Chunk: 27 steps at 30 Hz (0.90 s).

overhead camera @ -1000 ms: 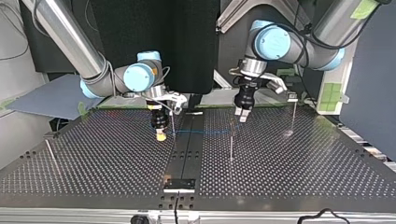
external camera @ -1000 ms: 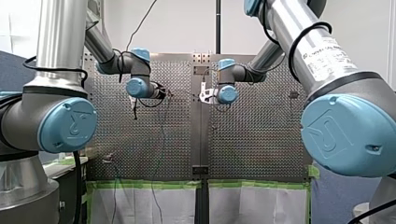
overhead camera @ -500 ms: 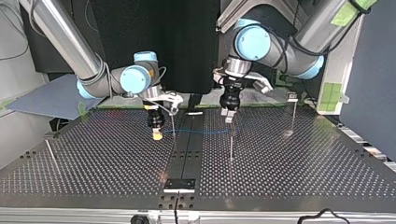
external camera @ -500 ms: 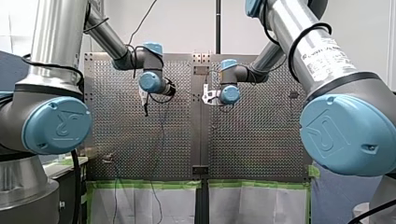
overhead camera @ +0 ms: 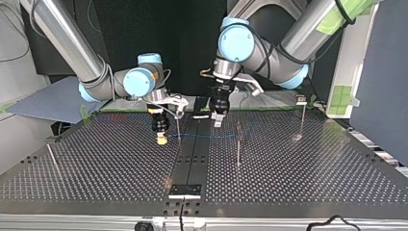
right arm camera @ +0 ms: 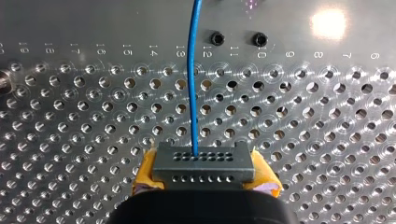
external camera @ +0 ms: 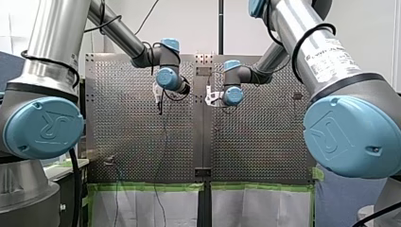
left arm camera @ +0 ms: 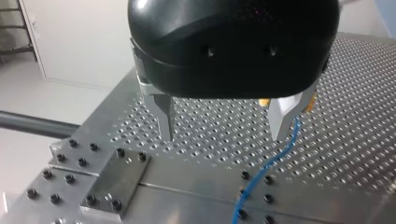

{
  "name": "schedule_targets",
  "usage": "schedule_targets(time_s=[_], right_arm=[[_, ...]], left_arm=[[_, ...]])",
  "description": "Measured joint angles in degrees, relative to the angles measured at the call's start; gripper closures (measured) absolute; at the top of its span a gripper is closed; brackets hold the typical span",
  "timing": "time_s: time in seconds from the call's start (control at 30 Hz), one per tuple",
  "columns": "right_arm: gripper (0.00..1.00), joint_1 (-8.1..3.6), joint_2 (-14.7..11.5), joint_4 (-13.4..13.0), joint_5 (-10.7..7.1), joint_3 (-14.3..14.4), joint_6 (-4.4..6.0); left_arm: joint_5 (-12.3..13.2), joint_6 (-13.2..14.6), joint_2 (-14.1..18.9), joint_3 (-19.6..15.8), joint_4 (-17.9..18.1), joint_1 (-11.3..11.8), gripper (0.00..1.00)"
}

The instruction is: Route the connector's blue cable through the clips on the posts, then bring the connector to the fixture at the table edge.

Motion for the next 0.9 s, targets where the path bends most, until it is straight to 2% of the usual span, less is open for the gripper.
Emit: schedule_targets(time_s=[0.13,0.3,0.47,0.63,0.9], right_arm=[[1.0,0.01,0.0,0.01,0.0,0.01,-0.08],[1.0,0.01,0.0,0.13,-0.01,0.0,-0.27],[1.0,0.0,0.0,0.2,0.0,0.0,-0.3],[1.0,0.01,0.0,0.46,0.0,0.02,-0.37],[1.0,0.01,0.0,0.77,-0.01,0.03,-0.72]], left_arm=[[-1.93,0.45,-0.36,0.99,-0.57,-1.93,0.0],[-4.77,1.84,-2.52,2.86,-1.99,-4.76,0.0],[-7.38,3.01,-4.55,4.26,-1.45,-6.83,0.0],[-9.98,3.89,-4.93,4.97,-0.76,-7.01,0.0],[-14.19,4.38,-5.65,5.51,-0.21,-5.82,0.0]])
